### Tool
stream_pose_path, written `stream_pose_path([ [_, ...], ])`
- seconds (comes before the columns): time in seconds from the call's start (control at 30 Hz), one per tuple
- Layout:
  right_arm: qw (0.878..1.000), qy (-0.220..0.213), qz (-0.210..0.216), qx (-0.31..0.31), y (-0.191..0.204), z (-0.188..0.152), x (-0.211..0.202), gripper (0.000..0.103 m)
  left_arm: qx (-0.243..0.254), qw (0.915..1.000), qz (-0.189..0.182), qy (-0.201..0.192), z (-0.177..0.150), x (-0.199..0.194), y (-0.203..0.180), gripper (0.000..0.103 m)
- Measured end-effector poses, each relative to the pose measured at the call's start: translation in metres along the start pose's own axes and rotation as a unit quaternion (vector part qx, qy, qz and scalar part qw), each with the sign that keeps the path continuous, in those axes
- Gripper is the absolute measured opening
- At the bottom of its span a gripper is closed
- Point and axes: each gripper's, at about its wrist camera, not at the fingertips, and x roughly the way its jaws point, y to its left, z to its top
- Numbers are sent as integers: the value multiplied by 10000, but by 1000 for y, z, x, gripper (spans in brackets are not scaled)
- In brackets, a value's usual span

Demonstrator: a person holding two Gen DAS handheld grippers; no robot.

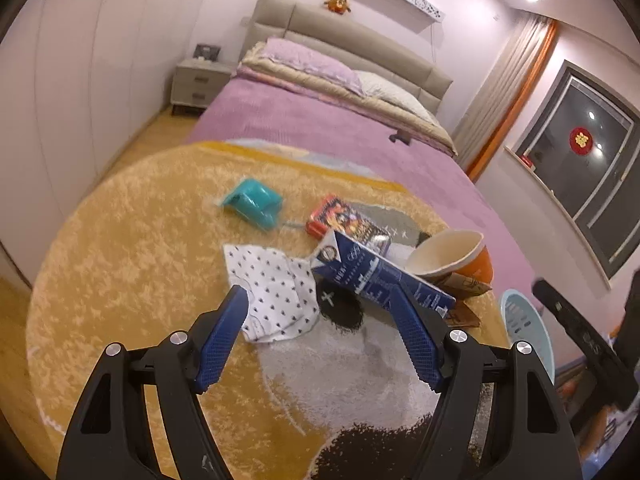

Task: Collect trash
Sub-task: 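Move the left tool to the blue milk carton while the right tool approaches the brown paper bag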

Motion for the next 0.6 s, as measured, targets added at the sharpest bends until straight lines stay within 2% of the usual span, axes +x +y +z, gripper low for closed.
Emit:
stream_pose_path([
  [0.13,9997,103,77,193,-8,4,14,46,69,9996,-41,277,-4,19,-20,72],
  [0.3,9990,244,101,361,-20,-8,22,46,-261,9973,-271,628,-12,57,-42,75],
  [0.37,9988,307,55,371,-26,-14,24,46,-380,9966,-260,680,-14,68,-47,75],
  [0.5,9980,423,41,473,-38,-25,26,46,-949,9929,-365,625,-11,82,-48,79],
  [0.6,9975,472,46,524,-43,-31,29,46,-1093,9919,-310,565,-8,84,-50,79],
])
